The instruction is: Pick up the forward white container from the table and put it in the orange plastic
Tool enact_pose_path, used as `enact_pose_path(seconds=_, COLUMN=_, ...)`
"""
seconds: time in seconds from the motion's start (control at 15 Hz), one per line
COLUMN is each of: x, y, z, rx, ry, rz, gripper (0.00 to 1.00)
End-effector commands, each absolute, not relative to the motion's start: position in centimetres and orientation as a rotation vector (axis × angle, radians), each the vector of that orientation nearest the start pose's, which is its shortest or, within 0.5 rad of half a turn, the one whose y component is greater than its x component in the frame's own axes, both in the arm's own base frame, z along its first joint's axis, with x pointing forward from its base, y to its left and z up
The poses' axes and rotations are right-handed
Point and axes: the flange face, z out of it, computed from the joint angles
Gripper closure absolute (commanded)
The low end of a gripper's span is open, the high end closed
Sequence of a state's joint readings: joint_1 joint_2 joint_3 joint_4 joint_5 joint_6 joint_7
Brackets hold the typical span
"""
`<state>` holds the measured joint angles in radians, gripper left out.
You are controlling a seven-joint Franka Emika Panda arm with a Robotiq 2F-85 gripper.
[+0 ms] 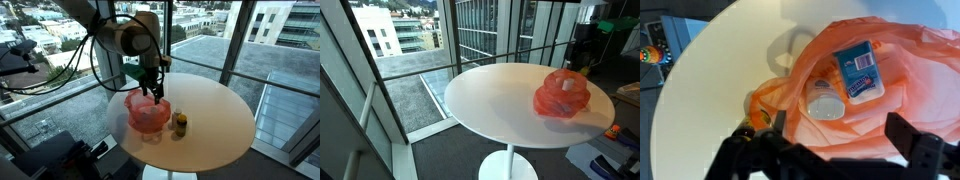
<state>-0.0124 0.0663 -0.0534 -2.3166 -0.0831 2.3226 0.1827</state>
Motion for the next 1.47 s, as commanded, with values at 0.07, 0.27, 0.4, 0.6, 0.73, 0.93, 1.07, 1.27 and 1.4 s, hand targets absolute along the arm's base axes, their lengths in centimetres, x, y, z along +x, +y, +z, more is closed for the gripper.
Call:
enact_pose_path(seconds=0.07, x=49.5, y=-3.4, z=34.0, rx=-3.195, ry=0.284, rz=0.127, gripper=0.00)
enact_pose_path(seconds=0.27, x=48.9, y=-3.7, z=35.6, rx=-3.183, ry=0.283, rz=0.110, gripper=0.00)
enact_pose_path(seconds=0.4, x=48.6, y=-3.8, z=36.6, rx=-3.162, ry=0.264, rz=0.081, gripper=0.00)
enact_pose_path(seconds=0.6, x=48.2, y=-3.8, z=38.2, rx=-3.119, ry=0.229, rz=0.032, gripper=0.00)
enact_pose_path(seconds=0.73, x=47.8, y=-3.9, z=39.5, rx=-3.090, ry=0.196, rz=0.000, gripper=0.00)
enact_pose_path(seconds=0.93, x=47.3, y=-4.0, z=41.4, rx=-3.074, ry=0.149, rz=-0.003, gripper=0.00)
enact_pose_path(seconds=1.07, x=46.9, y=-4.1, z=42.7, rx=-3.098, ry=0.136, rz=0.002, gripper=0.00)
enact_pose_path(seconds=1.27, x=46.3, y=-4.0, z=44.3, rx=-3.112, ry=0.134, rz=-0.010, gripper=0.00)
enact_pose_path(seconds=1.4, x=46.8, y=-3.7, z=43.5, rx=-3.100, ry=0.159, rz=-0.017, gripper=0.00)
